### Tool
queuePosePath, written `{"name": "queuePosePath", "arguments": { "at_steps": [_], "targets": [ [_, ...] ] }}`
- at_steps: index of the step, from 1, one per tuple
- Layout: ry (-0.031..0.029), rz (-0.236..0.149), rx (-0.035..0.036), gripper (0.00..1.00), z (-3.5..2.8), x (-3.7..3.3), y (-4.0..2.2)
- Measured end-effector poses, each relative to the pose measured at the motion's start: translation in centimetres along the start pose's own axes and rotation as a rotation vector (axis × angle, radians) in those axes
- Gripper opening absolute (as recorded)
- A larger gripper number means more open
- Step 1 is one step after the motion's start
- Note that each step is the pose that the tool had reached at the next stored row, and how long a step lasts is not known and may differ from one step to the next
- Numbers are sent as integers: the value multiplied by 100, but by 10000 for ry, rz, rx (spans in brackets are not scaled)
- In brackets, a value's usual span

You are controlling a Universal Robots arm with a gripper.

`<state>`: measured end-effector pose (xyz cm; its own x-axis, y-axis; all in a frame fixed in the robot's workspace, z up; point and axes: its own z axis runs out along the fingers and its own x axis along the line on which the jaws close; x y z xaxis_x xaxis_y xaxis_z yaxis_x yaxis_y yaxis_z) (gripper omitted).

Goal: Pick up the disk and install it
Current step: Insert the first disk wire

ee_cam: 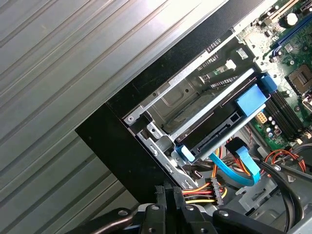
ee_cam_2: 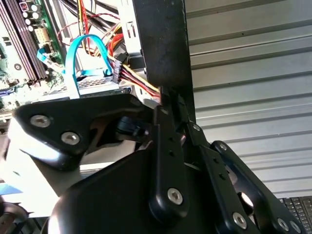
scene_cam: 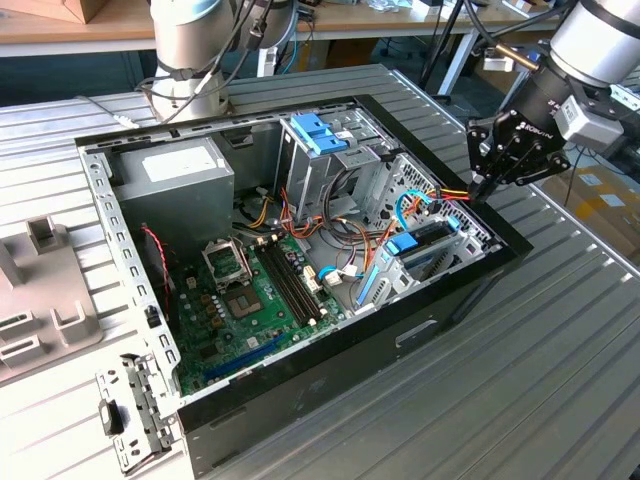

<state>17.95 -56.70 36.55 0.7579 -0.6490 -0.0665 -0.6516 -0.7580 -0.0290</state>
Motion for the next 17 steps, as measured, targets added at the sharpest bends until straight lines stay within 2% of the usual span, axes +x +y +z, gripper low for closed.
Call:
{"name": "queuePosePath", "arguments": {
  "at_steps": [11,17],
  "targets": [
    [-2,0,2,17,3,0,0],
    [-34,-2,38,17,-57,-4,-2]
  ]
}}
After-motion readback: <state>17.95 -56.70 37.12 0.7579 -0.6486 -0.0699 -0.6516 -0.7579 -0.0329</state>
